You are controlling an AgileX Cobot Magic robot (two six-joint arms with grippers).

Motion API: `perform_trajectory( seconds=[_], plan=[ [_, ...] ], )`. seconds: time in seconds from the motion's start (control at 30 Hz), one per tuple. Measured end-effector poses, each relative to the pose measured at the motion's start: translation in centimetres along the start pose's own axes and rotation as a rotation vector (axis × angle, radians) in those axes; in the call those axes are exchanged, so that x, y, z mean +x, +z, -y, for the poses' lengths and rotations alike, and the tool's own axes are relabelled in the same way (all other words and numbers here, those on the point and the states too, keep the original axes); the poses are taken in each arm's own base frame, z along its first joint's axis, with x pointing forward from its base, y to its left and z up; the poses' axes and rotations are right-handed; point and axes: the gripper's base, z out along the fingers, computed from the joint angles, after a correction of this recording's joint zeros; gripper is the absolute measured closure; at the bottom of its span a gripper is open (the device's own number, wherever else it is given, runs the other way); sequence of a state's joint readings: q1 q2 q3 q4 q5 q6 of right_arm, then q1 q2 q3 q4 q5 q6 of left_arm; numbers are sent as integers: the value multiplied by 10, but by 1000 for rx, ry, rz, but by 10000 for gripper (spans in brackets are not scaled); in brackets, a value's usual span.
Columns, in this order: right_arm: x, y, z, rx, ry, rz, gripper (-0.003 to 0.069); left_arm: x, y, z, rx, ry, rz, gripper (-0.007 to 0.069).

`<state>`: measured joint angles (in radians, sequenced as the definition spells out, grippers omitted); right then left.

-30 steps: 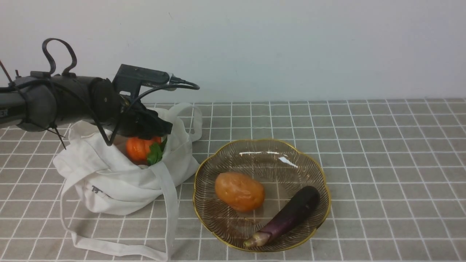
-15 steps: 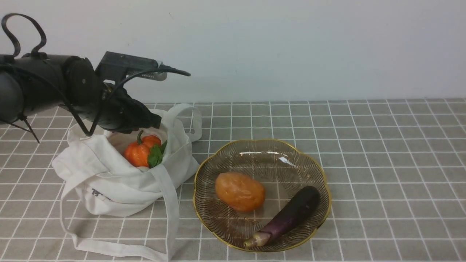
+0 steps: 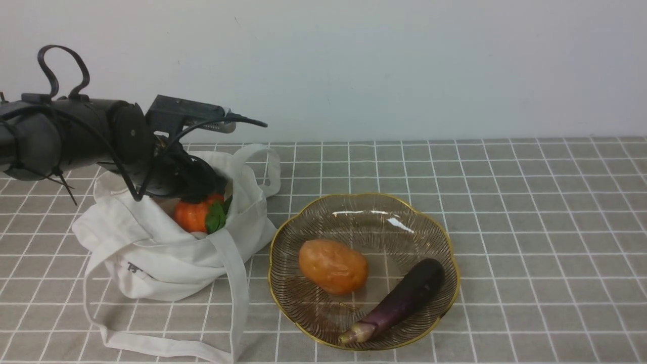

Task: Take vegetables from bag on grey coffee tablecloth place on plate.
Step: 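Reach into the cloth bag and grasp the pumpkin with the left gripper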

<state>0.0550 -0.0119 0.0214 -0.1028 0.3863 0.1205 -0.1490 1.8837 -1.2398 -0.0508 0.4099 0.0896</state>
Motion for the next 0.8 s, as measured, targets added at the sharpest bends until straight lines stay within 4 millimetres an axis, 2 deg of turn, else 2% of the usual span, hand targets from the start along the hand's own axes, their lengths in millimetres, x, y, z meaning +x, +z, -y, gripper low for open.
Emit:
perform_trajectory(
  seconds=[0.1, 0.37, 0.53, 0.8],
  plan=[
    [0, 0, 0, 0, 0, 0, 676, -2, 1, 0, -2, -1, 23, 195],
    [0, 0, 0, 0, 0, 0, 676, -7, 0, 1, 16, -125, 74, 188],
    [0, 0, 0, 0, 0, 0, 676, -6, 0, 1, 14, -133, 72, 187],
    [0, 0, 0, 0, 0, 0, 676, 1, 17, 1, 13, -145, 32, 189]
  ],
)
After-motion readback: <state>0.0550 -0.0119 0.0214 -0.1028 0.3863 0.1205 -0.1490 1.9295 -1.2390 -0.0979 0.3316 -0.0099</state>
